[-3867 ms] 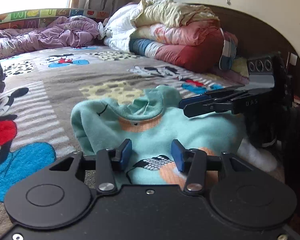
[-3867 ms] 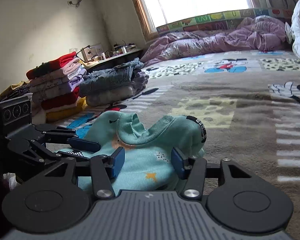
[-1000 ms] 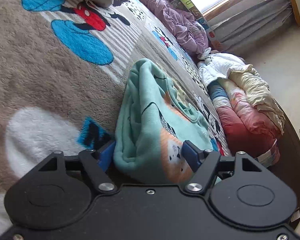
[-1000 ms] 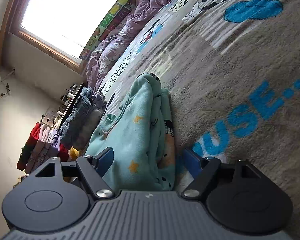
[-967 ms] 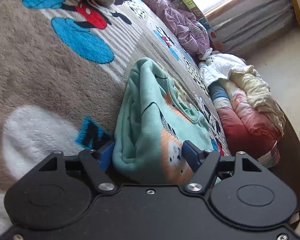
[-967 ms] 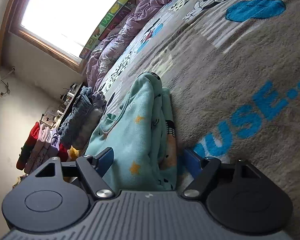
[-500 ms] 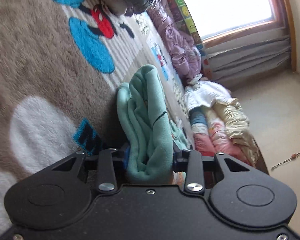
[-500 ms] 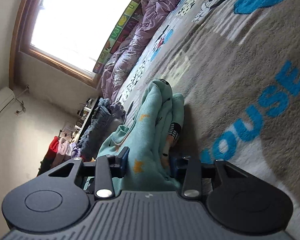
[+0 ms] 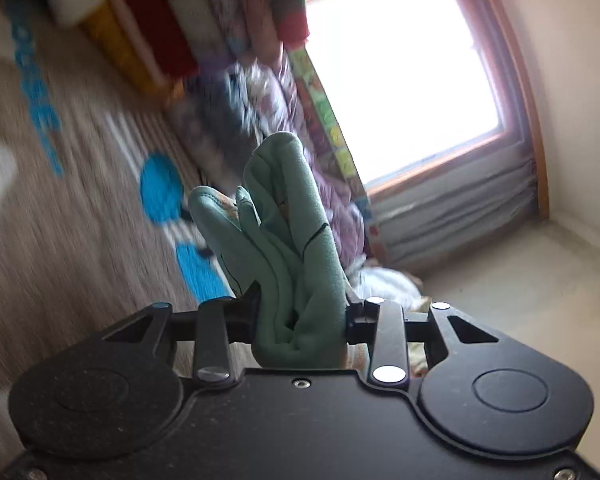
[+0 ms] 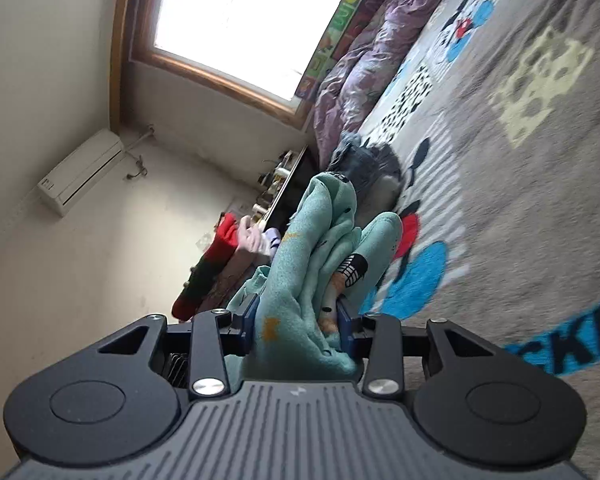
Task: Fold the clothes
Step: 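Carry the folded sweatshirt to the clothes stacks and set it down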
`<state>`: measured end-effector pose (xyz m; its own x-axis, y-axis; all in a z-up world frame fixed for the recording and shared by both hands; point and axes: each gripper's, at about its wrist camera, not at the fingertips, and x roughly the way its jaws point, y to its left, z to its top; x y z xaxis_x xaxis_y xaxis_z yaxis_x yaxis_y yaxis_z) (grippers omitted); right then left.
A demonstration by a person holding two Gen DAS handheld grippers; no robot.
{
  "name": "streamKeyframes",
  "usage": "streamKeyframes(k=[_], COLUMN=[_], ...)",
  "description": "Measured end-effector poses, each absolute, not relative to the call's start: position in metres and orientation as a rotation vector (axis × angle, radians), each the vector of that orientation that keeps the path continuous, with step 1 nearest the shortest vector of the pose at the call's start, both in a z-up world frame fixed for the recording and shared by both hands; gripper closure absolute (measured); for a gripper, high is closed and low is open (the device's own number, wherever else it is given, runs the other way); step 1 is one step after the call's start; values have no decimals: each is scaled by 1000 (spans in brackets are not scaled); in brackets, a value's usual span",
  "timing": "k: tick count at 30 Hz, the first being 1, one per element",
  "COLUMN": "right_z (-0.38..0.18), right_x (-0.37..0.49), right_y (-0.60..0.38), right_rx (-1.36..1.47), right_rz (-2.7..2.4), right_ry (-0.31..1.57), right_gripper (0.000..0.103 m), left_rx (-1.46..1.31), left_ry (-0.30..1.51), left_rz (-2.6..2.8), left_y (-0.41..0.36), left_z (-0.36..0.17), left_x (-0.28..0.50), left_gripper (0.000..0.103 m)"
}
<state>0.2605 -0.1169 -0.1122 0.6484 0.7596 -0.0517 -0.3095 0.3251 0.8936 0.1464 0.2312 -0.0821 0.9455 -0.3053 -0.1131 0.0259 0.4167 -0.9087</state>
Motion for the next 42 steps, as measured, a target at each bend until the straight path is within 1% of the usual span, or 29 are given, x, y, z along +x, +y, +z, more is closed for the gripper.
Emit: streamKeyframes(k=[6,11,13,14,15,16,17,18,20,22,23,27,32,34,36,40,42], right_z=[-93,-95,-106,-117,-130,-149,-165,-176,-184,-188,-190,-186,-186,-179,-172,-160,-153], right_x=[292,324,341,350,360,369,375,376,369,365,367,365,371,368,362,346,335], right_y=[-45,3,19,28,35,41,43,40,35,31,30,33,37,38,37,25,17], right_rx=[952,924,905,895,877,851,834,848,880,904,915,863,847,802,749,676,658], right_rz=[873,951,944,919,866,781,715,701,729,752,755,740,723,705,685,643,621], right_ry=[540,557,593,636,689,754,800,793,750,723,725,728,747,761,774,802,804], right_gripper=[63,63,63,60,53,53,56,61,61,62,63,64,65,63,57,51,48], left_rx=[-1134,-1158,-1178,-1163,-1148,-1148,-1146,-1146,-1121,-1091,-1076,-1010,-976,-978,-990,-1013,-1023], left_ry=[154,90,108,154,227,309,347,329,322,341,345,364,360,360,359,356,356], left_rz=[-142,-96,-51,11,92,169,212,201,173,180,185,210,192,183,172,151,141], left_y=[283,317,329,334,338,341,343,343,339,337,335,329,328,328,330,332,332], left_z=[-77,-95,-111,-122,-135,-148,-156,-155,-149,-150,-149,-149,-150,-149,-149,-148,-147], left_x=[148,163,174,182,191,199,202,201,205,210,212,218,221,215,206,189,179], left_gripper=[68,68,67,56,45,47,57,50,41,41,42,44,43,42,41,40,36])
